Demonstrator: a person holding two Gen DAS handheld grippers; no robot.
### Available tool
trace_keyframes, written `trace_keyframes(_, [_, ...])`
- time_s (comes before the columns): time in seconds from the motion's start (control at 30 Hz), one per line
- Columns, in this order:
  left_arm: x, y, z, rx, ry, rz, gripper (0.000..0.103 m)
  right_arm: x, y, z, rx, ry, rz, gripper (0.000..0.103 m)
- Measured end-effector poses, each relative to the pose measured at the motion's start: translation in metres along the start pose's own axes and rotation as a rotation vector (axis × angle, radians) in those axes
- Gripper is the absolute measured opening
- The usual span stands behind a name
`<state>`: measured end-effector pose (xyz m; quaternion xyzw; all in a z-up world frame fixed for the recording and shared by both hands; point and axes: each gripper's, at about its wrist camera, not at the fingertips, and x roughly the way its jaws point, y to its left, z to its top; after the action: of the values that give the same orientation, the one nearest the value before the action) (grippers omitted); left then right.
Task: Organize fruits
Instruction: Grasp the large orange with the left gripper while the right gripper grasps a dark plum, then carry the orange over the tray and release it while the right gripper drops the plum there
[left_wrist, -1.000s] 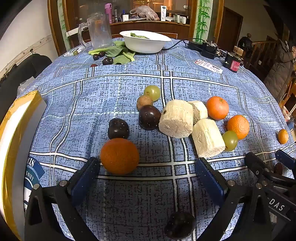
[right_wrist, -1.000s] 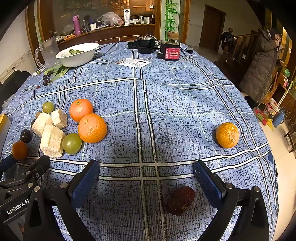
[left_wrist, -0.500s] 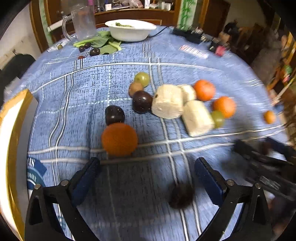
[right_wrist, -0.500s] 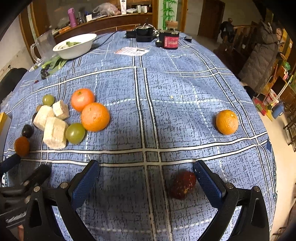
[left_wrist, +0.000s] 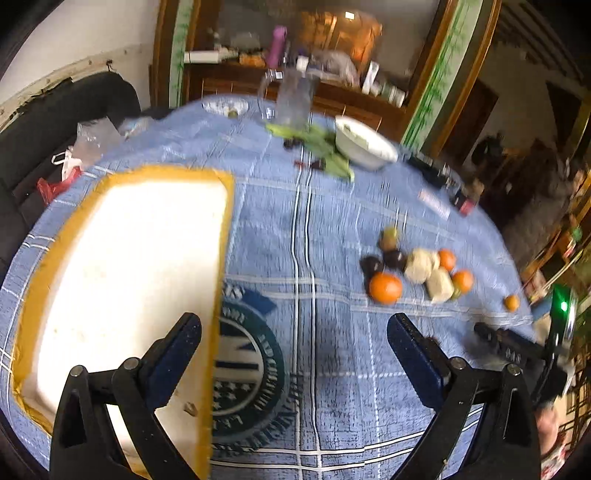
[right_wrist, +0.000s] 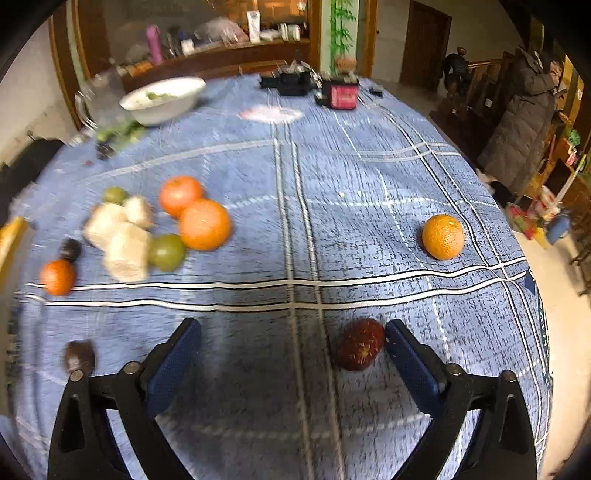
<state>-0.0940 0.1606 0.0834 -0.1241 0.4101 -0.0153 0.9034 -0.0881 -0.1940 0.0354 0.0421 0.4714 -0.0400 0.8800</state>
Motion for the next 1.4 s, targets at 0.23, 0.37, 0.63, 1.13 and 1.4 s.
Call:
trace_keyframes(0.23, [0.016,-0.005,0.001,-0.032,0.043,-0.102,0.1,-0.035,0.035,-0.01,-0.036,-0.016,0.312,0.067])
trace_keyframes(0.37, [0.026,-0.018,0.005,0.0,0.066,-0.118,0.075,-0.035,0.077,-0.018,-0.14,-0.004,0.403,0.055])
trace_keyframes(0.63, [0.069,-0.049,0.018,0.063,0.105,-0.164,0.072,-0.02,0.115,-0.027,-0.206,0.029,0.418,0.052])
trace_keyframes(1.13, [0.097,-0.093,-0.001,0.271,0.133,-0.102,0.034,-0.017,0.12,-0.031,-0.243,0.022,0.359,0.027])
trace_keyframes(1.4, [0.015,-0.011,0.012,0.07,0.018,-0.118,0.034,-0.05,0.137,-0.029,-0.231,-0.005,0.452,0.027])
